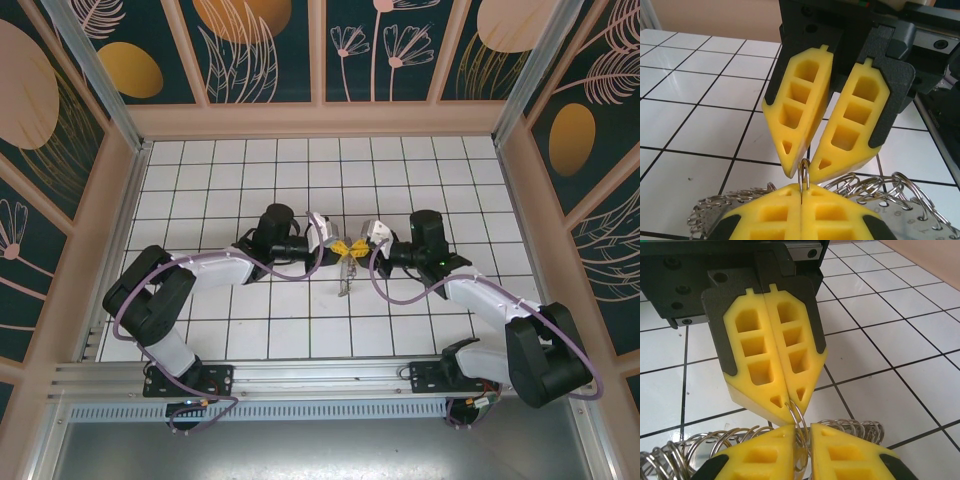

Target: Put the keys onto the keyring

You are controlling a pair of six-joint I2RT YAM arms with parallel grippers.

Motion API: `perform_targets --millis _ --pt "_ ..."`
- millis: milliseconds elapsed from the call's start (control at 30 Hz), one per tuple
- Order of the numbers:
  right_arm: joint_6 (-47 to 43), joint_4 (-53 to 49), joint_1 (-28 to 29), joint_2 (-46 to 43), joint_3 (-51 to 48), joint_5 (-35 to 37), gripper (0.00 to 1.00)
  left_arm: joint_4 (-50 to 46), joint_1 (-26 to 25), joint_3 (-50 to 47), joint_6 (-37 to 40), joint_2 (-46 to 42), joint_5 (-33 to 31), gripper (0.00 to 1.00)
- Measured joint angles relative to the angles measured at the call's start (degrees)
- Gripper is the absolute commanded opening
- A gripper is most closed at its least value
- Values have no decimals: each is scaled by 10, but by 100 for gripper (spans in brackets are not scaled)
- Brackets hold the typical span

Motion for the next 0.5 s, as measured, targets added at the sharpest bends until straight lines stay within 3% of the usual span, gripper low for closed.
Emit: perform_targets --millis 333,500 --pt "11 10 -5 -3 0 -16 0 16 5 -5 -14 -9 3 0" --pt "5 -11 -2 -6 4 -11 0 -19 3 3 13 -12 1 14"
